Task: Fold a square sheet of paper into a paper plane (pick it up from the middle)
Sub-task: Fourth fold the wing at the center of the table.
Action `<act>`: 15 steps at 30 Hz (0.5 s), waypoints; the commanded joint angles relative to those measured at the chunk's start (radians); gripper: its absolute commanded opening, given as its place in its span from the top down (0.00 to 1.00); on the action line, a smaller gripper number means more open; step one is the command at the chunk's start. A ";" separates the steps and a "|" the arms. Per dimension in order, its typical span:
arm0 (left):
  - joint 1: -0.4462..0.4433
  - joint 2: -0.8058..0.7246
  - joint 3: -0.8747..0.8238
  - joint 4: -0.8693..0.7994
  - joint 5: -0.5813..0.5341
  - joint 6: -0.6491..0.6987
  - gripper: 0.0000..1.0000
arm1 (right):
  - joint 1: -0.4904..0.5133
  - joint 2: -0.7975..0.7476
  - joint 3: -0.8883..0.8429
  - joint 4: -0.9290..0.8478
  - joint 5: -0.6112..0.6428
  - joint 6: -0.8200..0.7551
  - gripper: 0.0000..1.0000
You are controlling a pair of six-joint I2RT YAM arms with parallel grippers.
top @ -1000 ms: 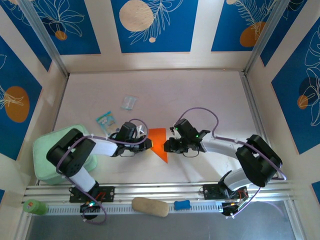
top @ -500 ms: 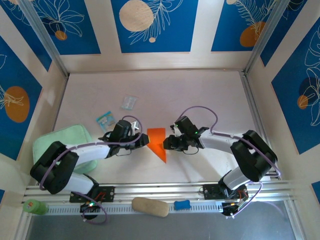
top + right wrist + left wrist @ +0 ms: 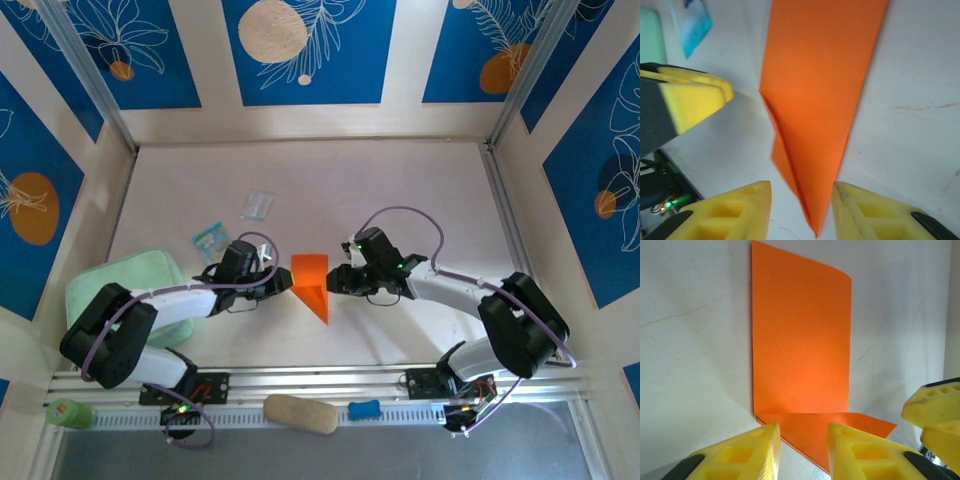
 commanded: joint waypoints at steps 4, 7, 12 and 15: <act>0.027 0.015 0.015 0.012 0.052 -0.015 0.70 | 0.016 0.086 0.034 0.037 -0.067 -0.009 0.62; 0.044 0.024 0.014 0.031 0.079 -0.034 0.69 | 0.018 0.138 0.064 0.043 -0.088 -0.027 0.63; 0.074 0.053 0.015 0.059 0.131 -0.057 0.65 | 0.018 0.181 0.091 0.043 -0.101 -0.048 0.79; 0.085 0.064 0.014 0.082 0.157 -0.076 0.64 | 0.008 0.165 0.073 0.041 -0.106 -0.056 0.85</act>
